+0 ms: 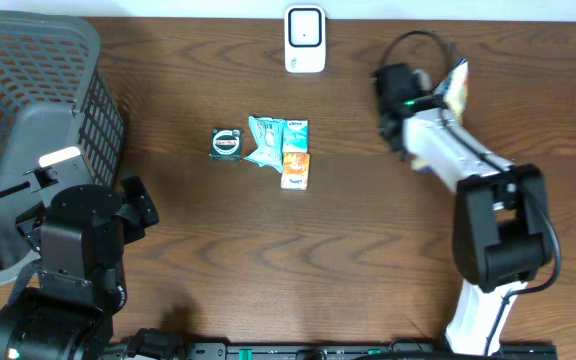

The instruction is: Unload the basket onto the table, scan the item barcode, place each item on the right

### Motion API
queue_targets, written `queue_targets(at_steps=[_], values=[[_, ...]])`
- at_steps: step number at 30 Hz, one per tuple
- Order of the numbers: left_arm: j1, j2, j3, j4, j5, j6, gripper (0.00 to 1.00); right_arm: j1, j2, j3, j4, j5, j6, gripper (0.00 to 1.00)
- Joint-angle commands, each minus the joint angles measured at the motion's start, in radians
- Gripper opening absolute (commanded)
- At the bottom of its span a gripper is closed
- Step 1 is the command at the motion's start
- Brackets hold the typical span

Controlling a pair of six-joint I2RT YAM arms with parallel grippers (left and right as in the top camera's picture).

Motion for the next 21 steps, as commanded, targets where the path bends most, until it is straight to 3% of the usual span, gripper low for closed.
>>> queue_targets(at_steps=[1,7,11,12,17,21], values=[[0.002,0.0,0.01,-0.002,-0.009,-0.002,0.98,0.119,-0.003,0.018,0.003,-0.042,-0.004,0.2],[0.002,0.0,0.01,-0.002,-0.009,-0.002,0.98,0.254,-0.003,0.092,0.002,-0.09,0.072,0.34],[0.002,0.0,0.01,-0.002,-0.009,-0.002,0.98,0.273,-0.003,0.2,-0.068,-0.2,0.103,0.5],[0.002,0.0,0.01,-0.002,-0.009,-0.002,0.98,0.269,-0.003,0.236,-0.099,-0.229,0.136,0.56],[0.002,0.0,0.01,-0.002,-0.009,-0.002,0.98,0.197,-0.003,0.366,-0.205,-0.418,0.238,0.66],[0.002,0.0,0.01,-0.002,-0.009,-0.002,0.98,0.071,-0.003,0.395,-0.254,-0.691,0.246,0.74]])
